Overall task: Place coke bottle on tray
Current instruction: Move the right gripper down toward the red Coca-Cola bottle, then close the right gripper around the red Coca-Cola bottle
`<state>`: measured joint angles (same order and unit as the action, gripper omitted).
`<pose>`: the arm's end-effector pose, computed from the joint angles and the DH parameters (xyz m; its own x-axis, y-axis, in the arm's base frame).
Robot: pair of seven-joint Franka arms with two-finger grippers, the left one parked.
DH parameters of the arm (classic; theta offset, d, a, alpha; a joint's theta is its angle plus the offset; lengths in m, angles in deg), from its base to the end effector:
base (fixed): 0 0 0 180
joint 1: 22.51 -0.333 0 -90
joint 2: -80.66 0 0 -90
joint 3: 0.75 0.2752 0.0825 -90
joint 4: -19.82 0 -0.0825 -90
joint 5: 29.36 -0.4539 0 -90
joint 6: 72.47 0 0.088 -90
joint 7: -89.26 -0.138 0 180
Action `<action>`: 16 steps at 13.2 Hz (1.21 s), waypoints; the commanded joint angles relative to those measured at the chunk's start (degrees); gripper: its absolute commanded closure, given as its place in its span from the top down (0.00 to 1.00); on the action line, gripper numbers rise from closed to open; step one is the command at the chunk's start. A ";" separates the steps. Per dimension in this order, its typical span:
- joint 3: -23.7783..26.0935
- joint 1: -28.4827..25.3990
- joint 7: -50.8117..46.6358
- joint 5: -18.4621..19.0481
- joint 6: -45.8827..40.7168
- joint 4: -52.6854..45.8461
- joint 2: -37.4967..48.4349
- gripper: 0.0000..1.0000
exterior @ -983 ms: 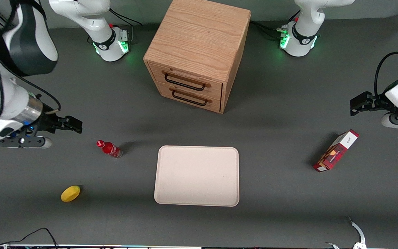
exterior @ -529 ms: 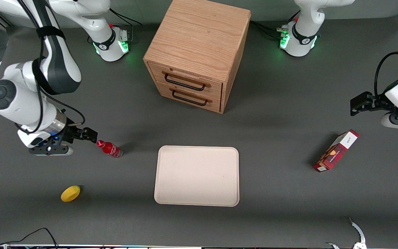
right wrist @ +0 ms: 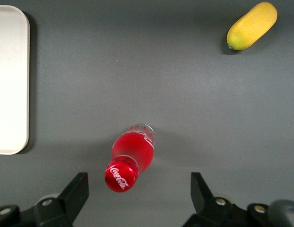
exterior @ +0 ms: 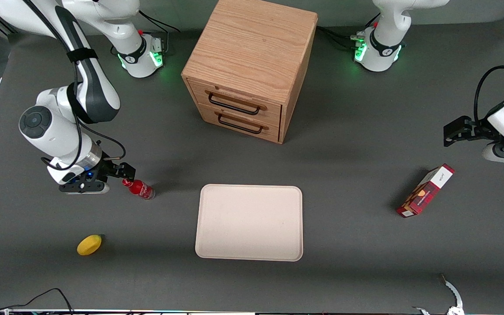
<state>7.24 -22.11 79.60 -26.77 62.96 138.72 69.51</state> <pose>0.6300 0.0835 0.2302 0.9954 -0.0097 0.0958 -0.0089 -0.9999 -0.0084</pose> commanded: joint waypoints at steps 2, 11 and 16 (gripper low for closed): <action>0.71 0.74 1.31 0.66 2.11 1.68 0.34 0.85; 0.71 0.13 0.79 0.66 4.31 2.12 -0.98 0.33; 1.58 -0.14 0.61 0.66 4.22 1.77 -0.98 0.00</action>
<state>7.93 -22.16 79.95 -26.70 66.26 140.55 68.41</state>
